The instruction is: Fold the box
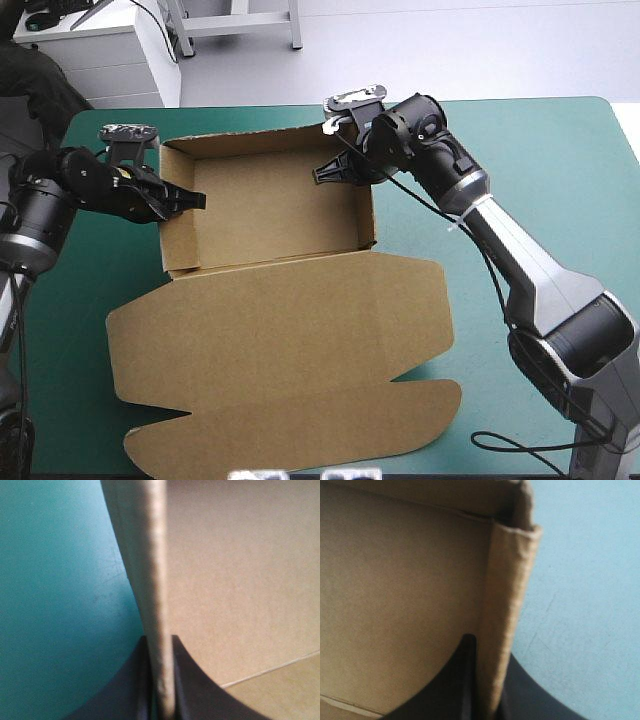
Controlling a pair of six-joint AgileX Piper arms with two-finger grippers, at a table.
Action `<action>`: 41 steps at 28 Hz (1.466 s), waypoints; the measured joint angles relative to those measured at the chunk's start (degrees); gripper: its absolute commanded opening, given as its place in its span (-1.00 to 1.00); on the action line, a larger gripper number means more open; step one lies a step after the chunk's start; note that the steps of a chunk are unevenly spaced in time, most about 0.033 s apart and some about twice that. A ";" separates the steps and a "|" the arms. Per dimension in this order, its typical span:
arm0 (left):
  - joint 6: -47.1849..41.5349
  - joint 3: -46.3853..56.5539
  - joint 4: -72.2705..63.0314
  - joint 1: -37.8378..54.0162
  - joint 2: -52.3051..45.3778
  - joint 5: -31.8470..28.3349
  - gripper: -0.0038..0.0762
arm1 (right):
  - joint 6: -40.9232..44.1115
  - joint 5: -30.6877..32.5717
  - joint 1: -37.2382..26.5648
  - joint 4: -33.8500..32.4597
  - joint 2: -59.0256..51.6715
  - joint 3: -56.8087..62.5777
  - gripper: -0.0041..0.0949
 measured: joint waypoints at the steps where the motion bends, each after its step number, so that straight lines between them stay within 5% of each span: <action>1: -1.85 0.00 1.99 -1.49 0.00 -0.28 -0.92 | 0.16 0.58 0.00 -0.32 0.00 0.00 -0.92; 8: -10.34 0.01 10.08 -9.77 1.94 -0.57 -0.92 | 2.12 3.19 -0.70 -2.35 0.41 2.53 -0.92; 30: -16.98 -0.18 14.57 -16.80 13.33 -1.79 -0.92 | 5.47 3.52 -7.23 3.77 -0.52 14.05 -0.93; 41: -17.11 -0.88 14.64 -16.91 19.12 -3.58 -0.92 | 6.17 -5.48 -7.34 4.02 -0.52 22.87 -0.93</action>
